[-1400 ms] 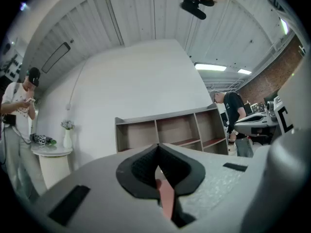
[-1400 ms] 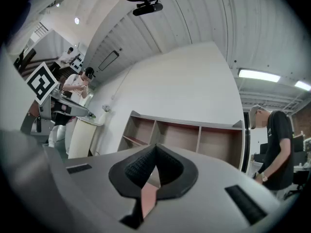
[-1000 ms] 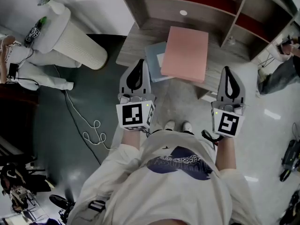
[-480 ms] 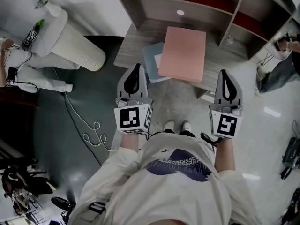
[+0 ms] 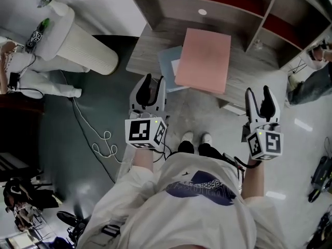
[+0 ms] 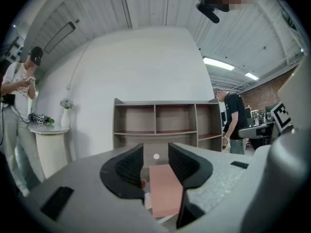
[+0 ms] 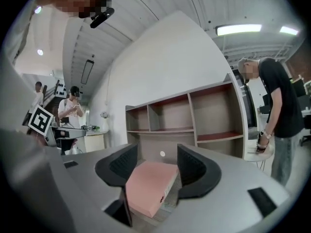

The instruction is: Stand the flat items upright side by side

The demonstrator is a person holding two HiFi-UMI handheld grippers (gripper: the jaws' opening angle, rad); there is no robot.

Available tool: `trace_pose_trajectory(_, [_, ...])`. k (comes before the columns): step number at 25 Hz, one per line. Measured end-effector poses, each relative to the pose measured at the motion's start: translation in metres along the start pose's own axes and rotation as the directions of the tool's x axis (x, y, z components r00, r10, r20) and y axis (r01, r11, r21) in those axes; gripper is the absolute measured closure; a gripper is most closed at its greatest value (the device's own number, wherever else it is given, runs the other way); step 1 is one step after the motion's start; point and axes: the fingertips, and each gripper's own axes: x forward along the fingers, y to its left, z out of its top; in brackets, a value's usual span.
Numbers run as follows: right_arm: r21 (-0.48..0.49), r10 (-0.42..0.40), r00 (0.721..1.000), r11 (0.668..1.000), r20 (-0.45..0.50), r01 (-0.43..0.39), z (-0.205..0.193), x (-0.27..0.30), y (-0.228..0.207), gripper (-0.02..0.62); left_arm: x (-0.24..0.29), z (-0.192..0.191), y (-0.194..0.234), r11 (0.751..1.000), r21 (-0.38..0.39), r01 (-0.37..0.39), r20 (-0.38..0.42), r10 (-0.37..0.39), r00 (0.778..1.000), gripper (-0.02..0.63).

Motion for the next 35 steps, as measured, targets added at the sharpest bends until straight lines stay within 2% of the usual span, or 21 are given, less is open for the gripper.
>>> trace_pose_trajectory(2, [0.011,0.014,1.000,1.000,-0.020,-0.014,-0.004,0.001,-0.006,0.330,0.006,-0.005,-0.004,1.000,-0.005,0.011,-0.016,-0.011,1.000,0.423])
trace_pose_trajectory(9, [0.083,0.089,0.991,0.993,-0.098,-0.081,-0.024,0.015,-0.027,0.305,0.023,-0.027,-0.021,0.999,-0.012,0.049,-0.116,-0.050,0.992,0.401])
trace_pose_trajectory(15, [0.167,0.155,0.976,0.977,-0.155,-0.129,-0.047,0.037,-0.034,0.302,0.037,-0.047,-0.019,0.994,-0.028,0.106,-0.213,-0.110,0.971,0.385])
trace_pose_trajectory(22, [0.259,0.166,0.960,0.960,-0.228,-0.105,-0.077,0.078,-0.030,0.294,0.083,-0.074,0.005,0.980,-0.070,0.187,-0.287,-0.199,0.937,0.385])
trace_pose_trajectory(25, [0.286,0.145,0.955,0.956,-0.259,-0.067,-0.089,0.097,-0.027,0.287,0.109,-0.087,0.015,0.963,-0.098,0.253,-0.320,-0.271,0.908,0.385])
trace_pose_trajectory(30, [0.290,0.101,0.942,0.957,-0.320,-0.004,-0.102,0.127,-0.013,0.284,0.149,-0.106,0.032,0.923,-0.159,0.349,-0.383,-0.384,0.840,0.385])
trace_pose_trajectory(35, [0.307,0.064,0.927,0.950,-0.371,0.057,-0.113,0.149,-0.003,0.282,0.178,-0.137,0.038,0.870,-0.204,0.448,-0.474,-0.489,0.733,0.385])
